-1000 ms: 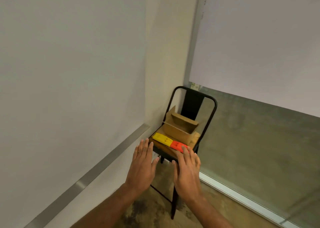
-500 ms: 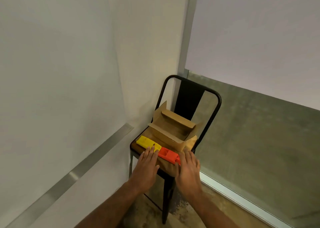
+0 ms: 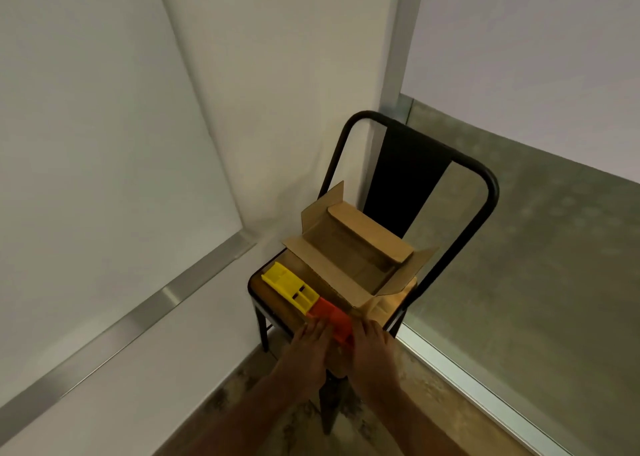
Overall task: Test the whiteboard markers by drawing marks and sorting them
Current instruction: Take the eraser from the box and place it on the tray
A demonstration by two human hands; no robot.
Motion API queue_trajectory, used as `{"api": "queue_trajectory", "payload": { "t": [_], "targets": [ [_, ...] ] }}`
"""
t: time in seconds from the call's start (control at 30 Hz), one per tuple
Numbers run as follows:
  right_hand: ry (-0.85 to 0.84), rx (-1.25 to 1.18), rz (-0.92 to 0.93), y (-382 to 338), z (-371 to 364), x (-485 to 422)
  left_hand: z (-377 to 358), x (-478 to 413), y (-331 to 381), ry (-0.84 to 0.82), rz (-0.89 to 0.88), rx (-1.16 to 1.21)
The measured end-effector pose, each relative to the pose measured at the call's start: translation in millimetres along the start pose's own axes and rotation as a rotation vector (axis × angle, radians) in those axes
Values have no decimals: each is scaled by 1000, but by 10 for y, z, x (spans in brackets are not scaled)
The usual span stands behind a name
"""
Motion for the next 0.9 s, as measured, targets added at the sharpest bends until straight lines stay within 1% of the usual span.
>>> {"api": "queue_trajectory", "payload": {
  "t": [0.07,0.13,0.23,0.3,0.43,0.53,0.67,0.73,0.8,0.9],
  "targets": [
    [2,-9,16,30,-63,-39,-73,-61,-9,-4,7,-25],
    [12,-31,25,56,-88,-63,-83,-97,13,26,8,-14],
    [30,-89,40,69,-69,-62,-62,-97,51,91,2,47],
    [71,-122,31,74,-26,-24,-24,-52,79,133,-5,86],
    [79,-150,87,1,197,137,131,146,161,274,-30,118],
    [79,-183,143,-123,403,231,274,349,82,440,-48,108],
    [53,-224,253,-486,652,337,521,773,-63,652,-80,98],
    [59,-209,326,-763,757,407,654,1041,-167,743,-61,81],
    [73,-189,411,-1072,818,496,772,1349,-310,807,-8,64],
    [37,-206,506,-1587,823,676,941,1902,-536,891,128,62]
  ]
}}
Point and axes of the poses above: each hand's wrist, its own x-axis away from the middle knuckle, its own z-axis out of the back of the hand, y = z × x, the point moved 1 cm from there along -x, towards the middle knuckle, and after that the axes turned 2 degrees about -z, right-handed, at the moved point
